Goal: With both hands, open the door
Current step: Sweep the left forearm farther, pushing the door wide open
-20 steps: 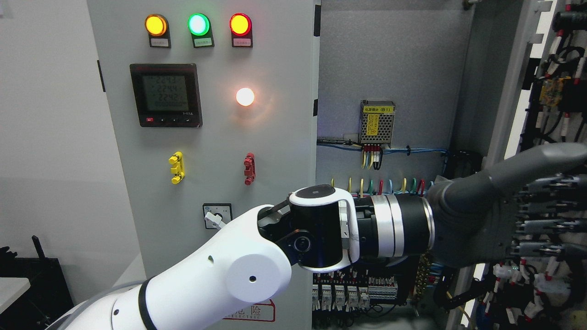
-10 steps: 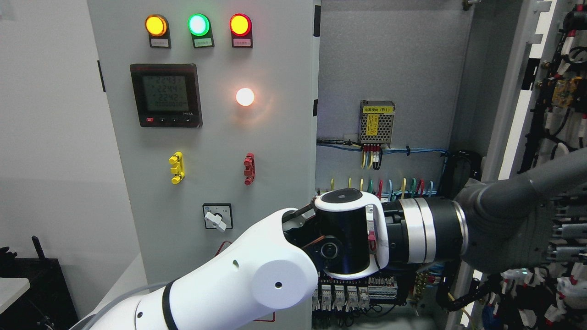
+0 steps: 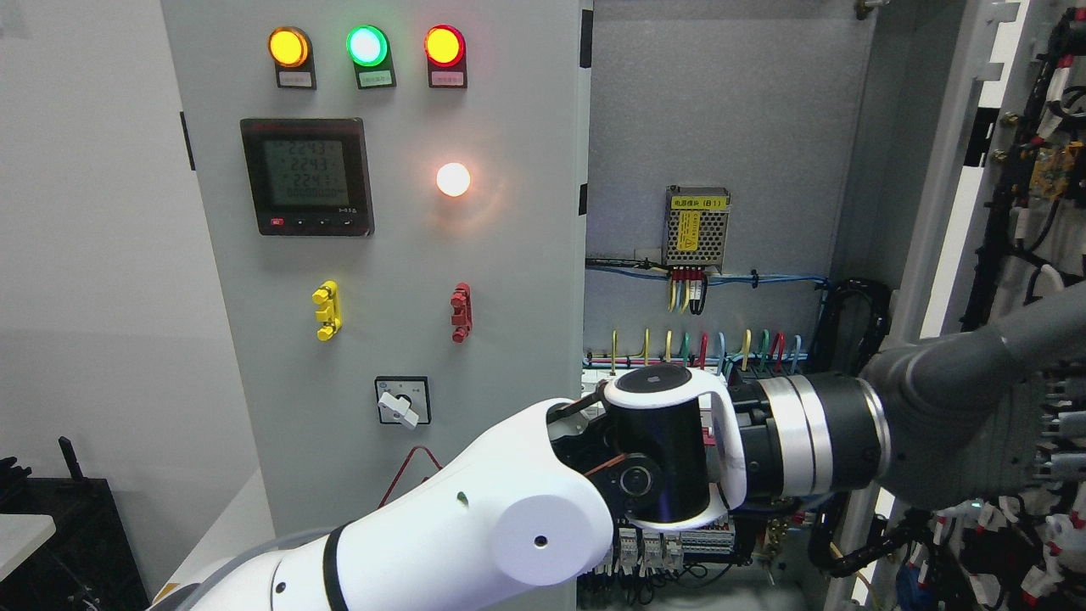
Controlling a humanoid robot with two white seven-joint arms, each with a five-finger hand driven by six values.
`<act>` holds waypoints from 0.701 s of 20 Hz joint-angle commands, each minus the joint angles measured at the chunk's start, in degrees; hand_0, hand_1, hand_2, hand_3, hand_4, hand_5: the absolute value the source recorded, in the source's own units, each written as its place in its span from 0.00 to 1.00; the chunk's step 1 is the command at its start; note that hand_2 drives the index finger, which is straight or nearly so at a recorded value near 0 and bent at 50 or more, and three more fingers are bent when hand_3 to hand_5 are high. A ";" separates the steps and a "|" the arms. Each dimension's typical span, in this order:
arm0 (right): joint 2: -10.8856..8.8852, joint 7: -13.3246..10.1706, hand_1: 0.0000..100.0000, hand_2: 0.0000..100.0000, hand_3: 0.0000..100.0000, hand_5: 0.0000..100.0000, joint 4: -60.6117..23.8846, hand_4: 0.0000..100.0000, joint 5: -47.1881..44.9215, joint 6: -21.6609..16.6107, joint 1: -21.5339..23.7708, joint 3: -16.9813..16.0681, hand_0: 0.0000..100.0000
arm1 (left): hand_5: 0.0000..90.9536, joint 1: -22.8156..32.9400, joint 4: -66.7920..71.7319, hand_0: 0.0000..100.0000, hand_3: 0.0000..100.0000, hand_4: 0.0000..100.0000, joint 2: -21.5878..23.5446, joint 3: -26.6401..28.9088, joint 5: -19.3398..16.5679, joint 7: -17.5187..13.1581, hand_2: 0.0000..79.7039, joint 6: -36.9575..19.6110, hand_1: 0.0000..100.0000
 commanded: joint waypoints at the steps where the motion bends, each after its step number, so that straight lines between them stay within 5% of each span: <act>1: -0.02 0.04 0.18 0.00 0.00 0.00 -0.01 0.00 0.00 -0.31 0.16 0.97 0.50 | 0.00 0.13 0.90 0.12 0.00 0.00 -1.15 -7.01 -0.06 0.02 0.00 -2.34 0.39; 14: 0.06 -1.37 0.18 0.00 0.00 0.00 -0.09 0.00 0.00 -0.31 -0.01 2.81 0.50 | 0.00 0.31 0.90 0.12 0.00 0.00 -1.42 -13.08 0.03 0.11 0.00 -7.88 0.39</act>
